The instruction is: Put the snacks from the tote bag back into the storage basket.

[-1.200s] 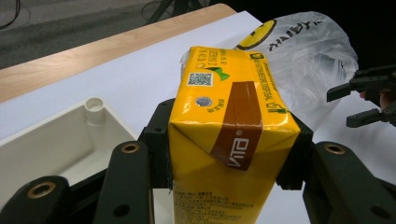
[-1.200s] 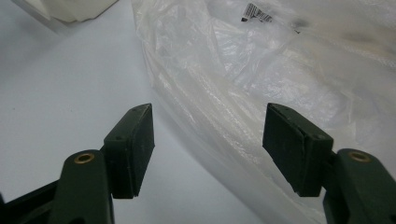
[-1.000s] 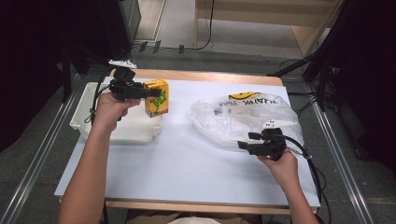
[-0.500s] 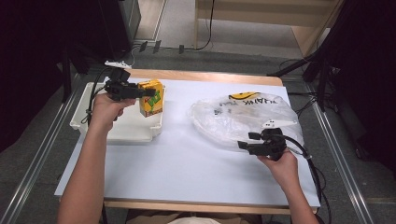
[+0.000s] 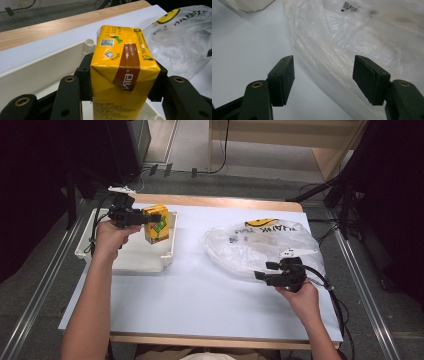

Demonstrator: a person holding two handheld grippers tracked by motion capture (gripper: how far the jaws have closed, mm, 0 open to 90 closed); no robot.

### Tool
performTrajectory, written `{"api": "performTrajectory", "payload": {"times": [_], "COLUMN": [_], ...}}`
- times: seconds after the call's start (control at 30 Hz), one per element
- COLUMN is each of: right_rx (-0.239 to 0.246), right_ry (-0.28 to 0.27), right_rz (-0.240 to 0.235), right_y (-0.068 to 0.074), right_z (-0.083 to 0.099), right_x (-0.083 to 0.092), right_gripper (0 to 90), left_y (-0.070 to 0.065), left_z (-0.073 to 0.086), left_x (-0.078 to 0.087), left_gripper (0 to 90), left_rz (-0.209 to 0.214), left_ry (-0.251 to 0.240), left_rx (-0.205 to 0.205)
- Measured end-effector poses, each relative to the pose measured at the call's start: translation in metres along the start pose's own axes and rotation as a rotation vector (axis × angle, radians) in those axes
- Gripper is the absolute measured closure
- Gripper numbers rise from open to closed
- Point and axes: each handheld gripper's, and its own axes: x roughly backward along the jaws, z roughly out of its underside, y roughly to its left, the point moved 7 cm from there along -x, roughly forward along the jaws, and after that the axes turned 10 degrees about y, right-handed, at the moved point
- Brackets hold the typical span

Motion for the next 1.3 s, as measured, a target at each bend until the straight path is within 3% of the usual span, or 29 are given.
{"api": "performTrajectory", "payload": {"times": [0.6,1.3], "right_rx": [0.007,0.009], "right_ry": [-0.003,-0.005], "right_rz": [0.0,0.001], "right_y": [0.003,0.005], "right_z": [0.002,0.005], "right_x": [0.002,0.003], "right_gripper": [34.5,34.5], "left_y": [0.023,0.034], "left_z": [0.008,0.009], "left_x": [-0.029,-0.056], "left_gripper": [52.2,52.1], "left_rz": [-0.033,-0.088], "left_ry": [0.023,0.028], "left_rx": [0.053,0.034]}}
